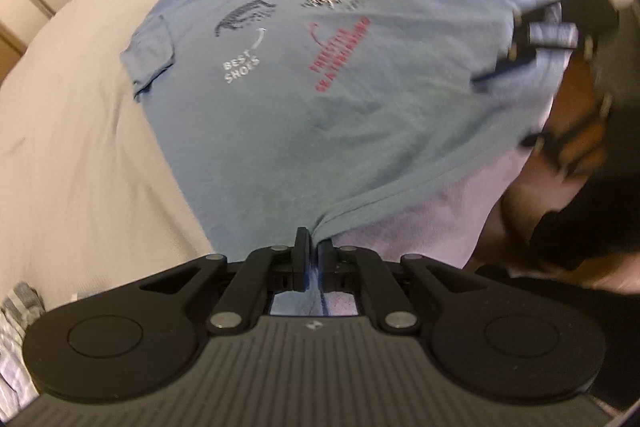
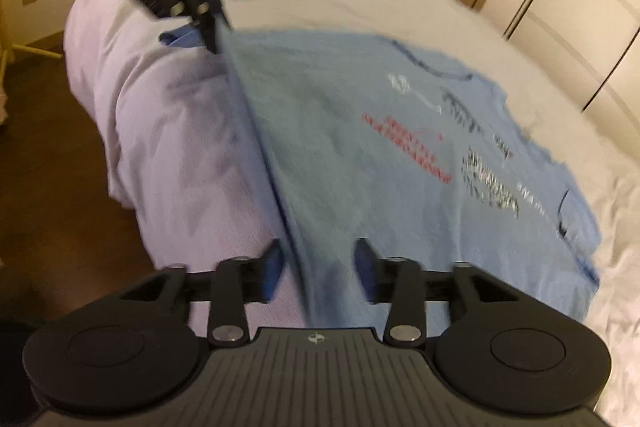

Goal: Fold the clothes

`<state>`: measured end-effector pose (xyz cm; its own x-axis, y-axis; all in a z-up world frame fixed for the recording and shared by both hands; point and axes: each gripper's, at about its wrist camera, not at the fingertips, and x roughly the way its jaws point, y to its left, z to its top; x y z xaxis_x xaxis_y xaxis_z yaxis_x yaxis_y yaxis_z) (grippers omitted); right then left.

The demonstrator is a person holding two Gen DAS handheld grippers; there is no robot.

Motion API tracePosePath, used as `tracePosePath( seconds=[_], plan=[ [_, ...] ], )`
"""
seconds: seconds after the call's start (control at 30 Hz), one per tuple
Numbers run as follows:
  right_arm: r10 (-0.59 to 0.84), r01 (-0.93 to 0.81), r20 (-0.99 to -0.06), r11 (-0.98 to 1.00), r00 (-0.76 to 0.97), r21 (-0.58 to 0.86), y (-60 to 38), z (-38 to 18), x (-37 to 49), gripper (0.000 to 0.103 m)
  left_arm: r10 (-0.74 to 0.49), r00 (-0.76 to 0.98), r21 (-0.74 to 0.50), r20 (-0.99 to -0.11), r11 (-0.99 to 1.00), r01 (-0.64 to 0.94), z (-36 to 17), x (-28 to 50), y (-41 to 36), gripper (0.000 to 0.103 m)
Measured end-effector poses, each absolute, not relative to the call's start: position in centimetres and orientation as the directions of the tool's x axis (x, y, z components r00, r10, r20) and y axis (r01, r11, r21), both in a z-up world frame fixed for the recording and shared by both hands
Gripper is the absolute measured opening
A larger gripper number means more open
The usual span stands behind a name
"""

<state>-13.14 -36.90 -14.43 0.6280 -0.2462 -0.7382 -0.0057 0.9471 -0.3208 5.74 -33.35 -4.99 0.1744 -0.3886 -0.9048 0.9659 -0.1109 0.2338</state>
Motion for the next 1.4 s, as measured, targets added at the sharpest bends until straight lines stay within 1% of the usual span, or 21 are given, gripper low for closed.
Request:
tracePosePath(
  seconds=[0.1,0.2,0.3,0.37,0.5,0.57,0.6,0.63,0.67,0.7,0.73,0.83,0.93,1.03,1.13,1.27,1.4],
  plan=[
    [-0.324,0.001,-0.725,0.913,0.608,-0.407,-35.7,-16.4,-12.5,0.047,-0.386,0.166,0.224,-0.908,-0.111,0.968,-4.2,5.8,-33.4,0.002],
    [-0.387,0.027,-0.693,0.883,0.609,-0.469,-36.0,-17.4,-13.4,0.044,-0.379,0.165,0.230,-0.911,-0.132,0.964,-4.1,5.9,-33.4,0.002],
    [-0.438,0.057,-0.669,0.858,0.601,-0.510,-37.3,-17.5,-15.9,0.043,-0.370,0.164,0.236,-0.915,-0.158,0.959,-4.5,5.8,-33.4,0.002],
    [-0.485,0.074,-0.660,0.833,0.574,-0.548,-38.7,-17.5,-17.9,0.035,-0.370,0.165,0.242,-0.914,-0.173,0.955,-4.6,5.7,-33.5,0.002],
    [-0.554,0.074,-0.660,0.791,0.507,-0.607,-41.9,-18.1,-21.6,0.034,-0.372,0.174,0.263,-0.912,-0.204,0.943,-4.8,5.2,-33.8,0.002],
    [-0.563,0.050,-0.665,0.780,0.491,-0.624,-43.0,-18.2,-22.9,0.030,-0.372,0.184,0.280,-0.910,-0.223,0.934,-5.0,5.0,-34.0,0.002],
    [-0.562,0.036,-0.669,0.778,0.486,-0.627,-43.5,-18.2,-23.4,0.028,-0.370,0.189,0.288,-0.910,-0.232,0.929,-5.0,4.9,-33.9,0.002],
    [-0.552,0.022,-0.677,0.782,0.487,-0.622,-43.8,-18.1,-23.7,0.023,-0.369,0.194,0.295,-0.909,-0.240,0.925,-5.0,4.8,-33.9,0.002],
    [-0.537,0.007,-0.688,0.791,0.489,-0.612,-44.2,-17.8,-23.9,0.015,-0.366,0.202,0.305,-0.908,-0.250,0.919,-4.9,4.6,-33.8,0.002],
    [-0.517,-0.007,-0.702,0.803,0.491,-0.596,-44.5,-17.4,-23.9,0.009,-0.363,0.210,0.316,-0.908,-0.262,0.912,-4.8,4.5,-33.7,0.002],
    [-0.495,-0.019,-0.717,0.817,0.491,-0.577,-44.8,-17.0,-23.9,0.000,-0.360,0.216,0.323,-0.908,-0.270,0.907,-4.6,4.3,-33.5,0.002],
    [-0.429,-0.028,-0.759,0.862,0.490,-0.505,-45.8,-14.9,-23.9,0.000,-0.357,0.236,0.345,-0.904,-0.281,0.895,-3.1,3.6,-32.9,0.001],
    [-0.367,-0.039,-0.780,0.894,0.506,-0.446,-46.7,-11.8,-24.0,0.000,-0.365,0.260,0.365,-0.894,-0.257,0.895,-1.2,3.3,-32.7,0.001],
    [-0.321,-0.079,-0.789,0.904,0.524,-0.420,-48.0,-8.3,-24.0,0.000,-0.386,0.282,0.376,-0.878,-0.194,0.906,0.8,4.0,-34.1,0.001],
    [-0.288,-0.101,-0.796,0.912,0.532,-0.397,-50.8,-4.9,-23.1,0.000,-0.415,0.292,0.395,-0.862,-0.187,0.899,1.9,5.4,-36.7,0.001],
    [-0.239,-0.165,-0.832,0.917,0.500,-0.362,-56.7,-2.3,-19.4,0.000,-0.430,0.272,0.388,-0.861,-0.211,0.897,1.4,9.4,-41.8,0.001],
    [-0.234,-0.197,-0.871,0.918,0.433,-0.344,-62.7,-2.9,-14.6,0.000,-0.407,0.194,0.307,-0.893,-0.232,0.923,-1.3,14.9,-47.2,0.002]
  ],
)
